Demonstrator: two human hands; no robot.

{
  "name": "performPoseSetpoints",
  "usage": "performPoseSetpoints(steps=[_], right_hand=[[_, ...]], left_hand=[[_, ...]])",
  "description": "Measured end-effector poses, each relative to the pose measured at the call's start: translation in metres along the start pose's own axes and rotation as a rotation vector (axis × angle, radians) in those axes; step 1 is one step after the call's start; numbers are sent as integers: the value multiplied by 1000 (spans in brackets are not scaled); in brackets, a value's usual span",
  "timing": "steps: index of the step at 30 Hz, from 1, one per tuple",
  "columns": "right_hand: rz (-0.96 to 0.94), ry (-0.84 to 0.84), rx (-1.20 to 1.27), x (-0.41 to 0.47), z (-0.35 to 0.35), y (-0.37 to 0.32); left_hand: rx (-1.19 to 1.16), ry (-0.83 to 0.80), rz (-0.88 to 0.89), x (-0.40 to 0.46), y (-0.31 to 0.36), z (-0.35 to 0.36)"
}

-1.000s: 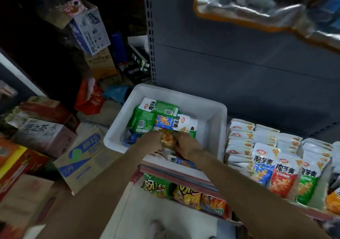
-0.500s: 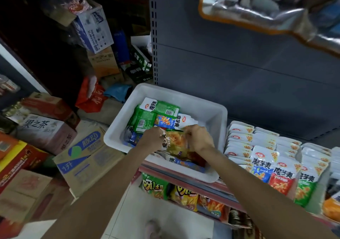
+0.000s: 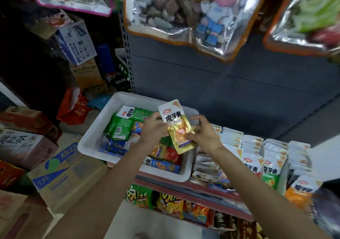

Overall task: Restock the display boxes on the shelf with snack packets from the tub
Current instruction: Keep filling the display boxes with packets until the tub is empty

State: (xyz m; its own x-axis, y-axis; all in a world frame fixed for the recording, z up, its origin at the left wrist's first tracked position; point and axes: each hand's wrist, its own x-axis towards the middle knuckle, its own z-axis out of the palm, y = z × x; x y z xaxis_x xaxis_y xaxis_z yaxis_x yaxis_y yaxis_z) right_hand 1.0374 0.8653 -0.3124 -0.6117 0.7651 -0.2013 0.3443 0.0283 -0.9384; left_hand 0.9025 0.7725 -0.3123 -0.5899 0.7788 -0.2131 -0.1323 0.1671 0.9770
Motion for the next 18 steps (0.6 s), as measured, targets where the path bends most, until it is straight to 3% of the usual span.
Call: performPoseSetpoints(steps=[4, 7, 9, 13, 18], right_hand=[[-67, 146, 73, -3, -34, -8], [-138, 210, 74, -6, -63, -8], [-174, 324, 105, -6, -80, -6], [-201, 457, 207, -8, -103, -7], [-226, 443, 328, -10, -111, -9]], left_hand=[[235, -208, 132, -2, 8, 33], [305, -164, 221, 3, 5, 55], [516, -139, 297, 8, 1, 65], [934, -369, 285, 9, -11, 78], [912, -364, 232, 13, -18, 82]])
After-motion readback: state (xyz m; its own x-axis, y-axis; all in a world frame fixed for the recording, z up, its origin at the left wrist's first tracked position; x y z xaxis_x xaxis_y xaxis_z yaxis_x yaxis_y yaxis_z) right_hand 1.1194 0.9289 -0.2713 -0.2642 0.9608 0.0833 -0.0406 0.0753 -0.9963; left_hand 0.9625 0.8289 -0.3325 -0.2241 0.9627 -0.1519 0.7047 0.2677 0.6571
